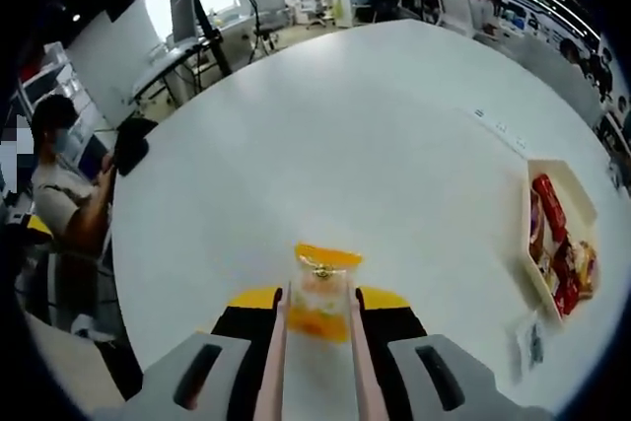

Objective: Place the target food into the container with the food tongs after gripping and lifting it, then release it inside without dropping or visibly crushing the food.

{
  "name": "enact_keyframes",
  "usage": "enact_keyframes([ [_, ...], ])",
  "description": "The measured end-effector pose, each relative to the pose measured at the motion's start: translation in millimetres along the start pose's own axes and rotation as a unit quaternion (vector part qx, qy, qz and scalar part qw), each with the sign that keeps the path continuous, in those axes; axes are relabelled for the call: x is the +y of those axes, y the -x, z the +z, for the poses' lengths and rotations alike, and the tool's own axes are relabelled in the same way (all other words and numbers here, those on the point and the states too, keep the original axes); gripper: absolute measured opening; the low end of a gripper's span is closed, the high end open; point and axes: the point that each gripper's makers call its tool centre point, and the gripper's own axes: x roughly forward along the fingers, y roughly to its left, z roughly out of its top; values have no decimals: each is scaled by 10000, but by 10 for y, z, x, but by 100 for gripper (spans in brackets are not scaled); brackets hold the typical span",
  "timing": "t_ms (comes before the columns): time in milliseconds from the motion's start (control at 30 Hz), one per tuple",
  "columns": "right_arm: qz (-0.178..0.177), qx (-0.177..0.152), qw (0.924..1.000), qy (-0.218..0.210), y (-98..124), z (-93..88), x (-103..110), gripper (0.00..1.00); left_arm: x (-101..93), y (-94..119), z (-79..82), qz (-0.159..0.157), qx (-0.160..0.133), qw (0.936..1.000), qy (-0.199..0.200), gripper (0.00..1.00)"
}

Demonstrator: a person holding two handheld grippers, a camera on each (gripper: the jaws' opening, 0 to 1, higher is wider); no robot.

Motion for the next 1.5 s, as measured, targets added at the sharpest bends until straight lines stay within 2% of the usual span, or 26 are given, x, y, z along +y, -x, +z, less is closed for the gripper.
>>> enact_keyframes([
  [233, 127, 207, 9996, 111, -66, -46, 101, 28, -1, 0, -5, 6, 6, 10000, 13, 78],
  [267, 90, 258, 9992, 289, -68, -66, 102, 28, 5, 2, -5, 17, 5, 10000, 27, 78],
  [700, 22, 320, 9982, 506, -104, -96, 140, 28, 20, 4, -6, 44, -3, 10000, 49, 78],
  [967, 2, 366, 9981, 487, -114, -167, 134, 28, 40, 19, -27, 82, 1, 9999, 66, 78],
  [1500, -31, 316, 9982, 504, -114, -150, 125, 27, 3, 35, -41, 108, -18, 9999, 90, 78],
])
